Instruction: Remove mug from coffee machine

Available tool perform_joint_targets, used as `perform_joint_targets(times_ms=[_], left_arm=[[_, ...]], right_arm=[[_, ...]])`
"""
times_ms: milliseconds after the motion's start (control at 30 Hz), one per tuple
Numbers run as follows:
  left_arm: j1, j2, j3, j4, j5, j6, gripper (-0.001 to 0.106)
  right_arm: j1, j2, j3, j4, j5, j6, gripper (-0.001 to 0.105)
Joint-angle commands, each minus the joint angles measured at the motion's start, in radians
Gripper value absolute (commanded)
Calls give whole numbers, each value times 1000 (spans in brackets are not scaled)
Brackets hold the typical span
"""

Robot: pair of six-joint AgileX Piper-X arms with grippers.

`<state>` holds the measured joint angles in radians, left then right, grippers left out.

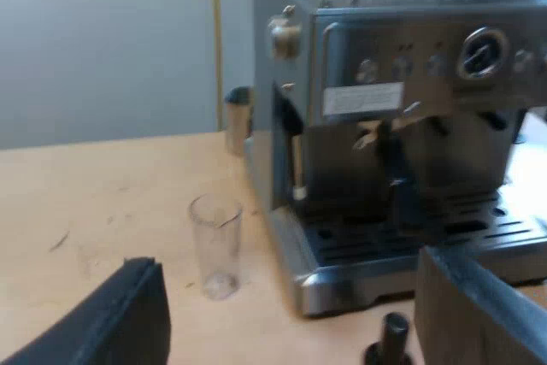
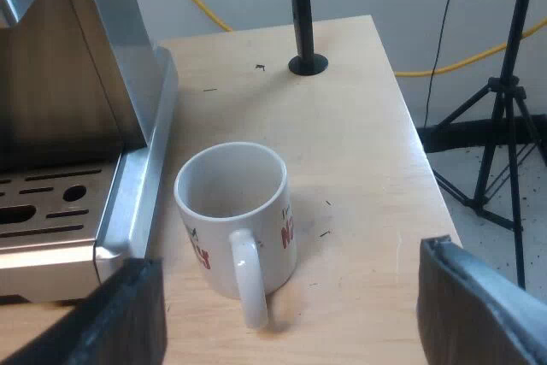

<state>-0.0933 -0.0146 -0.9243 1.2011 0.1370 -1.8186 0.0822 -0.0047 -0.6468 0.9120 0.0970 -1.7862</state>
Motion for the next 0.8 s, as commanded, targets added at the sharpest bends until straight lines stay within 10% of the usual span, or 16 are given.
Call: perform_joint_targets(times_ms=[33,233,800], left_arm=[[0,-41,-3,3,-122,-11,63],[0,-39,14,-2,-226,-3,63],[0,-39,225,-7,-162,99,63]], right_arm=[[-1,-47,-3,-9,-5,-14,63],[-1,-47,29,-3,-25,-12,63],[-1,-47,117,123,-56,-8,63]])
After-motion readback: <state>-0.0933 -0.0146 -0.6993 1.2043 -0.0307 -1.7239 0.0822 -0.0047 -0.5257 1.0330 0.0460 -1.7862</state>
